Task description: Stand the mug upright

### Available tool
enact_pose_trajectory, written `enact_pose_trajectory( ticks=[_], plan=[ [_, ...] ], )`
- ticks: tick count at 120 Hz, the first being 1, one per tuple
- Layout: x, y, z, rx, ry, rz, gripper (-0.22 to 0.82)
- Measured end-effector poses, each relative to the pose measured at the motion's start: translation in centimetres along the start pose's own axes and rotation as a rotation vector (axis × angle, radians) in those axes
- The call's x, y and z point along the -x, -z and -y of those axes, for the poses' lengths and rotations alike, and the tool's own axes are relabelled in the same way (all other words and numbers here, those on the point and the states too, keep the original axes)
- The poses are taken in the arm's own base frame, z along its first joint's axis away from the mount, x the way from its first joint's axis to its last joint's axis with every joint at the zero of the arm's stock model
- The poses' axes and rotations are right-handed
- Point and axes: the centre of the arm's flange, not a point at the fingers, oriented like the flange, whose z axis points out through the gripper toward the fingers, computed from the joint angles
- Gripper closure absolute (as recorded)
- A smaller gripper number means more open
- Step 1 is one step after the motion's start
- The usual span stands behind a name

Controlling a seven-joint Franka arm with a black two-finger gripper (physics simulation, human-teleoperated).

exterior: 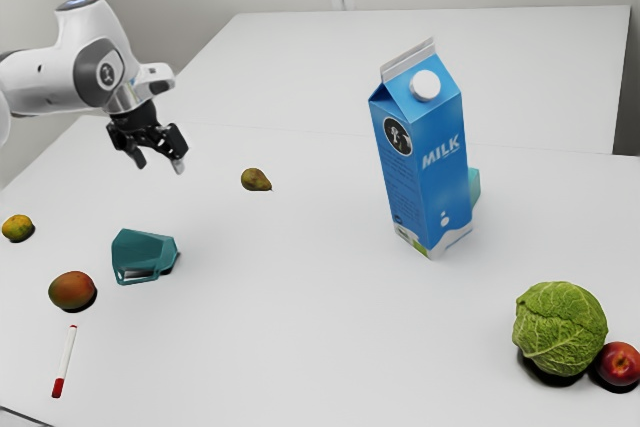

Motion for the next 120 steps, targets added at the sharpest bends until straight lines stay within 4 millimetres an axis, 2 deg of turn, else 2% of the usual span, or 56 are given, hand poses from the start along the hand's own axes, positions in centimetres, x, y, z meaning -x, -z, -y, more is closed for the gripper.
enact_pose_trajectory(
  ticks=[10,19,26,44,61,81,101,120],
  plan=[
    [0.6,-0.3,0.4,0.009,0.005,0.005,0.0],
    [1.7,-1.2,1.7,0.042,0.04,0.009,0.0],
    [2.4,-2.0,3.5,0.087,0.081,0.007,0.0],
    [3.6,-4.9,9.9,0.195,0.166,0.009,0.0],
    [4.1,-6.9,13.3,0.281,0.16,0.025,0.0],
    [6.2,-10.2,17.5,0.403,0.155,0.069,0.0],
    [7.7,-13.5,18.8,0.543,0.127,0.1,0.0],
    [8.5,-15.3,19.5,0.65,0.103,0.085,0.0]
  ],
)
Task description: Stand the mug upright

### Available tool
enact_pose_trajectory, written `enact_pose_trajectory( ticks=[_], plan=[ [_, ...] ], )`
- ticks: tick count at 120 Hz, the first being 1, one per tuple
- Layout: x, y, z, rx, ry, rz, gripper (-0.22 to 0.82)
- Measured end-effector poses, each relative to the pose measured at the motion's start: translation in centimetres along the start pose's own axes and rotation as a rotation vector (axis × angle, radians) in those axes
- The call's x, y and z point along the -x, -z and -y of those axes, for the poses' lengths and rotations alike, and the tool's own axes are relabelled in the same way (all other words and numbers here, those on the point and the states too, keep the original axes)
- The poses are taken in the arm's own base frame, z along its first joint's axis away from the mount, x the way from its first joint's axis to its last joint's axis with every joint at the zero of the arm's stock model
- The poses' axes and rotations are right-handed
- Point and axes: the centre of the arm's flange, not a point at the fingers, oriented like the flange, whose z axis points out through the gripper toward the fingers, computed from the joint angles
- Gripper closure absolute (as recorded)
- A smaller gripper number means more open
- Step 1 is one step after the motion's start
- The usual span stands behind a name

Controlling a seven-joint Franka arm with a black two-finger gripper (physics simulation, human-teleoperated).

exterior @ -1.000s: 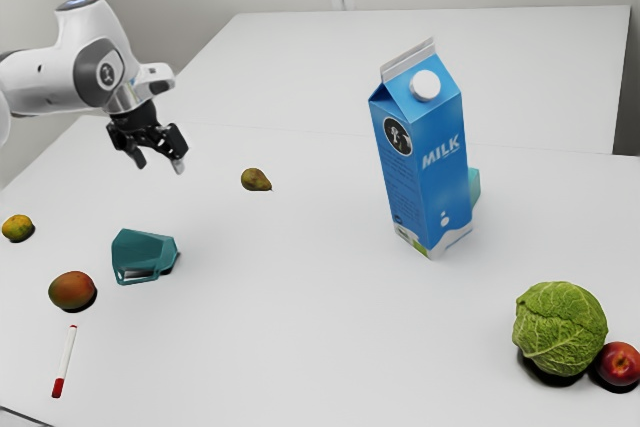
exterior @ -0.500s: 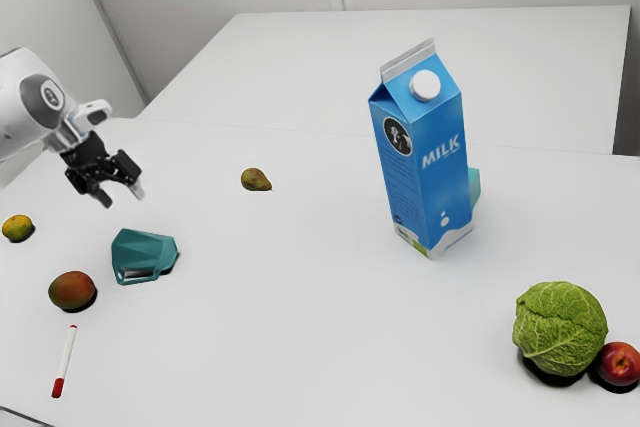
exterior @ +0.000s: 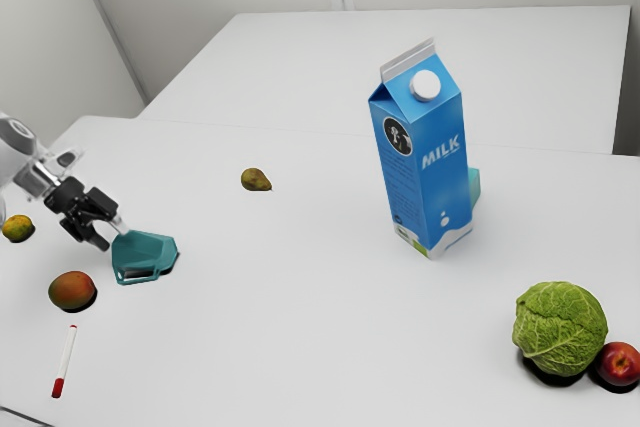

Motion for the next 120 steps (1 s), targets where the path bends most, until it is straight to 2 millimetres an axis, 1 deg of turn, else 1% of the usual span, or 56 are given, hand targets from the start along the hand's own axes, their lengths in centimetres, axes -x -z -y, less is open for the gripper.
enact_pose_trajectory(
  ticks=[15,33,44,56,70,87,103,120],
  plan=[
    [0.2,-1.1,1.2,0.073,-0.017,-0.01,0.0],
    [-0.2,-2.5,1.5,0.164,-0.039,-0.051,0.0],
    [-0.4,-2.8,1.5,0.198,-0.05,-0.079,0.02],
    [-0.5,-2.8,1.5,0.219,-0.063,-0.097,0.12],
    [-0.4,-3.0,1.4,0.236,-0.076,-0.11,0.28],
    [-0.3,-2.7,1.5,0.247,-0.091,-0.123,0.44],
    [-0.3,-2.5,1.1,0.263,-0.11,-0.131,0.6],
    [-0.4,-2.5,0.4,0.293,-0.131,-0.133,0.69]
  ],
)
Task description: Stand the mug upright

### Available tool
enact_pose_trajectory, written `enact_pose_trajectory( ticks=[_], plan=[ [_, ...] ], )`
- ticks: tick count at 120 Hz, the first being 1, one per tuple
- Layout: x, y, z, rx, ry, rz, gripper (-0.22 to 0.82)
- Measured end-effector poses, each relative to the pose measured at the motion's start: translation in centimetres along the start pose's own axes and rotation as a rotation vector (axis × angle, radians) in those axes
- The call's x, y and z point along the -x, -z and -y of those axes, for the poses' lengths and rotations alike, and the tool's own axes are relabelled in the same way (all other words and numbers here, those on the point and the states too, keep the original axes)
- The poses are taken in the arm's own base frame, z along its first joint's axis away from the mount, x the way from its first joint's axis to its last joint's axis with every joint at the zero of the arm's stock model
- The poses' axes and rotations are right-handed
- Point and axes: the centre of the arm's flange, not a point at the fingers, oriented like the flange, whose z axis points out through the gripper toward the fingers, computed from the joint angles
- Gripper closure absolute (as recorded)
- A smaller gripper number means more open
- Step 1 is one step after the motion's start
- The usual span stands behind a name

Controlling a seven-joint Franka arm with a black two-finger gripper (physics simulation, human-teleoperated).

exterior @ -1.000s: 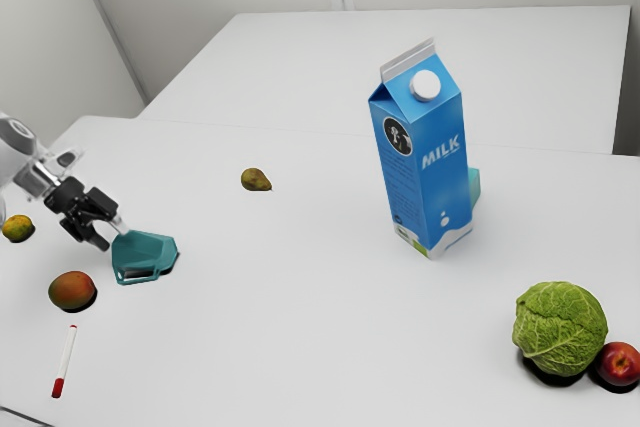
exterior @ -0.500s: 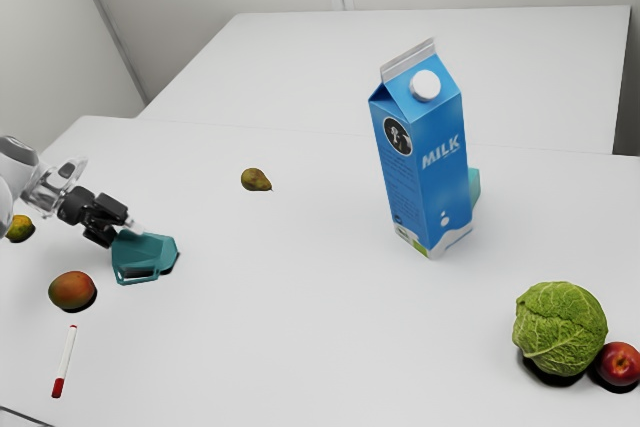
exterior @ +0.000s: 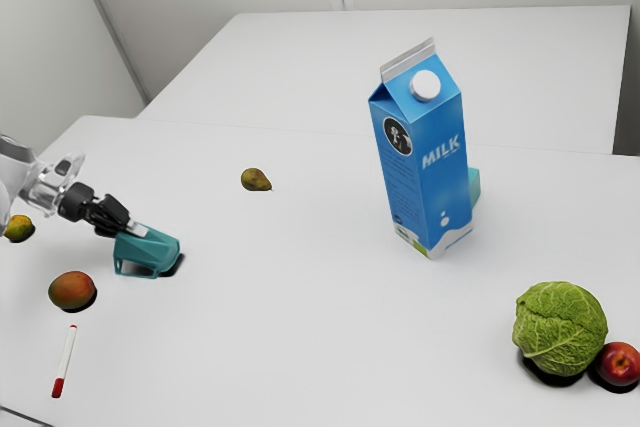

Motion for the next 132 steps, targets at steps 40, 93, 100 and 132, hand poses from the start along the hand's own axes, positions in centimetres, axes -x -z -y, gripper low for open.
enact_pose_trajectory(
  ticks=[40,93,100,132],
  plan=[
    [0.0,-0.8,-1.3,0.083,-0.03,0.005,0.77],
    [-4.1,-4.4,-8.6,-0.02,-0.151,0.011,0.79],
    [-4.6,-5.3,-10.2,-0.092,-0.166,0.011,0.79],
    [-5.6,-6.2,-12.9,-0.44,-0.168,0.018,0.79]
  ],
)
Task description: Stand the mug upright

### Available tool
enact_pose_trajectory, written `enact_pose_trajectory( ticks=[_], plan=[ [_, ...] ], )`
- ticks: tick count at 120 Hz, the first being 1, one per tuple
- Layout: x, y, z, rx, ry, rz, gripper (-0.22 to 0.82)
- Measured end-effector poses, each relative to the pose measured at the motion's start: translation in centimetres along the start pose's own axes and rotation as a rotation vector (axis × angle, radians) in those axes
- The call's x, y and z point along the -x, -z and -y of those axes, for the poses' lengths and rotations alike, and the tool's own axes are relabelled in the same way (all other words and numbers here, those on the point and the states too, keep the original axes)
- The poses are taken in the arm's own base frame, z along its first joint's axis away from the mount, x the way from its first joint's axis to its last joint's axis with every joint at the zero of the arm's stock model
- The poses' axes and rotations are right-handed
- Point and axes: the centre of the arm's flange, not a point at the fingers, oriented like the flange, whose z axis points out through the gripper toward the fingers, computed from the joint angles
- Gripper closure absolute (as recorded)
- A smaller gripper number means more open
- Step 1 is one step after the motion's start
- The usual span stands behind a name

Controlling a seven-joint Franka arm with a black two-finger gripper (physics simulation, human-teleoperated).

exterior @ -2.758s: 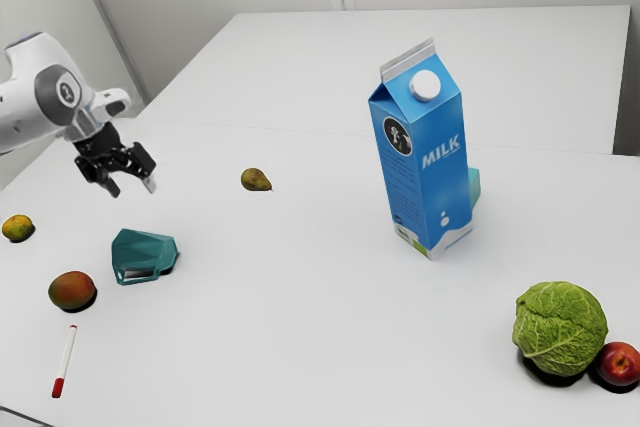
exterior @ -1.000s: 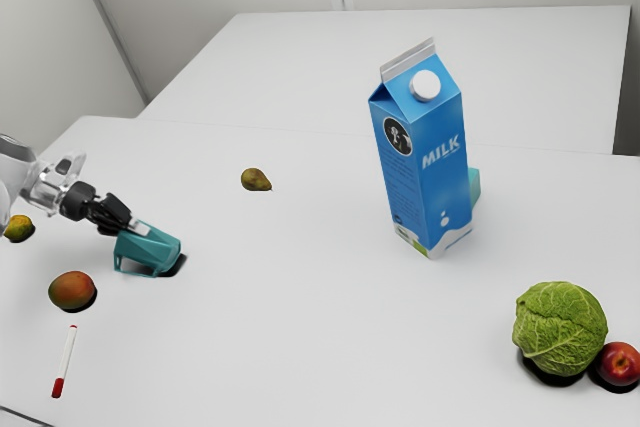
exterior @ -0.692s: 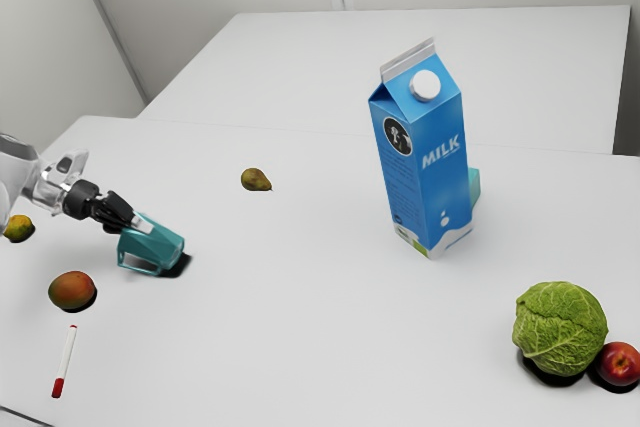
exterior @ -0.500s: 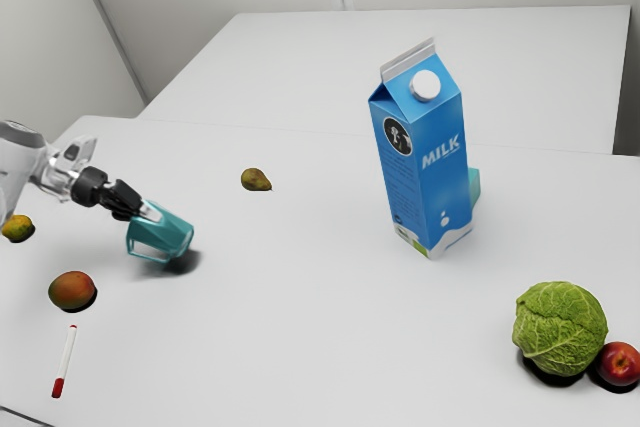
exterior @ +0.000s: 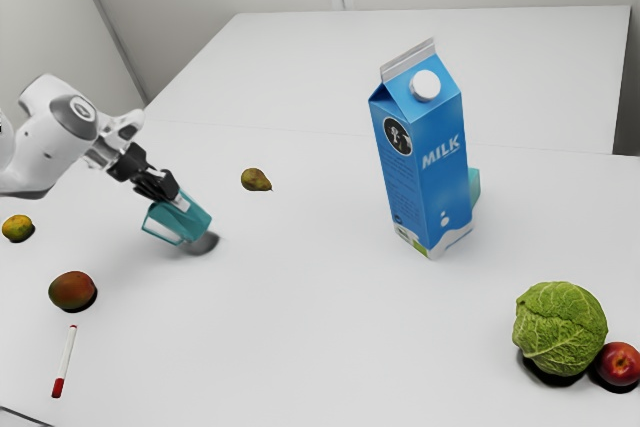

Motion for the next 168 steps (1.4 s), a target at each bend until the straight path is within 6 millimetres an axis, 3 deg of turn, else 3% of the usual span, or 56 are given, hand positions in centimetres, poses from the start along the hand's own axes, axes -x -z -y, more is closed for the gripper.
enact_pose_trajectory(
  ticks=[45,111,168],
  plan=[
    [-0.7,-1.4,-3.8,-0.277,0.052,0.076,0.79],
    [-2.2,-3.0,-6.8,-0.44,0.179,0.161,0.79],
    [-0.4,-6.7,-9.7,-0.529,0.276,0.225,0.79]
  ],
)
